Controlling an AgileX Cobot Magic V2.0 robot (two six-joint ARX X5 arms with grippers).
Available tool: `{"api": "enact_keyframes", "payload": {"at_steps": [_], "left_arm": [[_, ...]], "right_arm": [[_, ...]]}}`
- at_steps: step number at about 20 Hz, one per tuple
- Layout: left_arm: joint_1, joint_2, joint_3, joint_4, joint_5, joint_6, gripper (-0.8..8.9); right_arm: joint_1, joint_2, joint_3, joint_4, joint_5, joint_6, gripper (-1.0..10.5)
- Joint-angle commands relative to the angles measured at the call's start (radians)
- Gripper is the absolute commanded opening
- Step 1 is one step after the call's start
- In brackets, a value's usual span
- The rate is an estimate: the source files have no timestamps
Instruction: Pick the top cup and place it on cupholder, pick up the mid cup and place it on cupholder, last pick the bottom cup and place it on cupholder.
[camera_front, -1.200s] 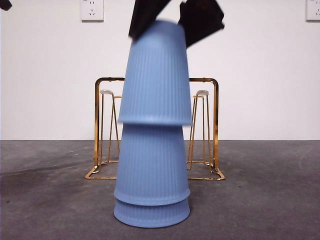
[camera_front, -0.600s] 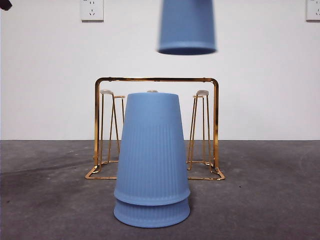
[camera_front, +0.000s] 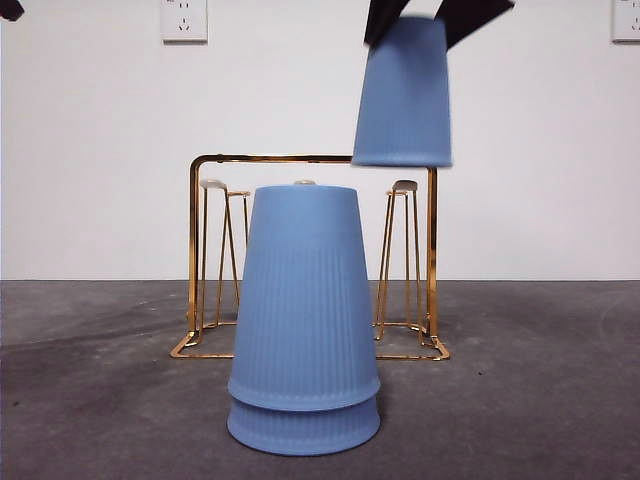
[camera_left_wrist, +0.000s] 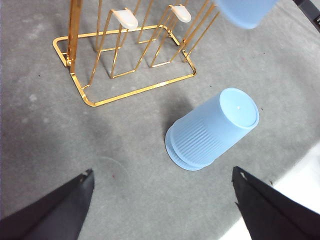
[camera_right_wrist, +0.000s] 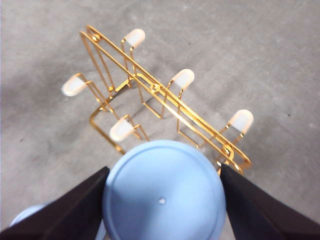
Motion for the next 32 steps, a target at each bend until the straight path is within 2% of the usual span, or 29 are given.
{"api": "enact_keyframes", "payload": {"at_steps": [1, 5, 12, 19, 22, 26, 28, 32], "left_arm": [[-0.003, 0.003, 0.016, 0.006, 0.006, -0.002, 4.37], [-0.003, 0.003, 0.016, 0.007, 0.006, -0.002, 4.37], [-0.003, 0.003, 0.016, 0.007, 0.006, -0.002, 4.37], [-0.003, 0.003, 0.016, 0.006, 0.006, -0.002, 4.37], [-0.003, 0.003, 0.016, 0.005, 0.006, -0.002, 4.37], [-0.003, 0.003, 0.016, 0.006, 0.006, -0.002, 4.37], [-0.003, 0.003, 0.016, 0.007, 0.006, -0.002, 4.37], [-0.003, 0.004, 0.016, 0.010, 0.006, -0.002, 4.38]], "right_arm": [[-0.010, 0.015, -0.055, 0.083, -0.002, 0.029, 2.6], [-0.031, 0.015, -0.167, 0.178, -0.030, 0.040, 2.6], [-0.033, 0.016, -0.322, 0.338, -0.031, 0.063, 2.6], [-0.041, 0.063, -0.340, 0.346, -0.035, 0.068, 2.8], [-0.039, 0.075, -0.340, 0.348, -0.038, 0.072, 3.8], [-0.040, 0.071, -0.338, 0.346, -0.036, 0.071, 4.0], [-0.039, 0.053, -0.334, 0.346, -0.026, 0.071, 4.5], [-0.041, -0.050, -0.333, 0.335, -0.026, 0.069, 4.5]]}}
